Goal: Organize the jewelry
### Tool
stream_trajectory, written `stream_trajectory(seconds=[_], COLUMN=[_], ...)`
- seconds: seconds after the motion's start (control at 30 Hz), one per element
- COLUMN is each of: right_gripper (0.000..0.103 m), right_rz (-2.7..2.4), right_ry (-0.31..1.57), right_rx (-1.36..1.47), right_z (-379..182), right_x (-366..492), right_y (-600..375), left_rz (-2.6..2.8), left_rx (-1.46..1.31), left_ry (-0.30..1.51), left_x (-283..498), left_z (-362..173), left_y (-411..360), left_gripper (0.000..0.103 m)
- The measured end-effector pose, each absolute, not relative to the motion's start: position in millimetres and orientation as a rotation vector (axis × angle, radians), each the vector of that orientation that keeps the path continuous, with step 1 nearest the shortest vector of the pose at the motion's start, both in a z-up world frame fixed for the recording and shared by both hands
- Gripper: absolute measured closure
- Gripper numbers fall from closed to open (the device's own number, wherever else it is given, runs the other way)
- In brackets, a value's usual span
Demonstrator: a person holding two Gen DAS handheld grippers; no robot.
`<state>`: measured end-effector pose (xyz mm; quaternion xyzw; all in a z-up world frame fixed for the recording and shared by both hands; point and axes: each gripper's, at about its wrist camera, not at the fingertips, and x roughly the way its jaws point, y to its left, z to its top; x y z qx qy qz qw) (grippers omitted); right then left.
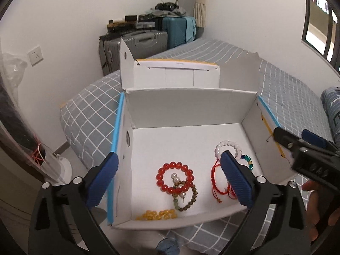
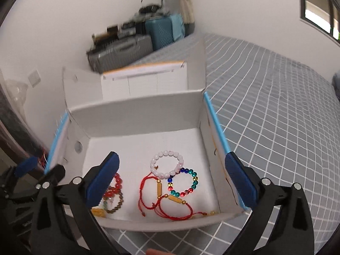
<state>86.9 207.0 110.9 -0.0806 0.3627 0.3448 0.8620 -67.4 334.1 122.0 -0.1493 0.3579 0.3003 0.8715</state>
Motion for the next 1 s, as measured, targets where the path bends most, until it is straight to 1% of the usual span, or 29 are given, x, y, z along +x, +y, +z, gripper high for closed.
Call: stream_trajectory(seconds=[0.2,0.57,1.0], right_gripper=[0.007,0.007,0.007], right_rz=[0.724,0.707,0.695], right_ry=[0.674,0.613,0.613], right_rx=[-0.170,-0.199,-0.221], right_z=[121.7,102.1,87.9], right_x=[52.1,8.1,1.0], right_y=[176.6,134.2,127.1], left_rz=[0.623,0.631,0.607], left_rx=[-0.304,-0.266,-0.265], left_ry=[0.718,0.708,0.727], left_x=[-93.8,-138.8,-138.2], left_z=[126.2,117.4,105.1], left_y=[318.8,283.9,269.1], left_gripper=[0.005,0.006,0.006])
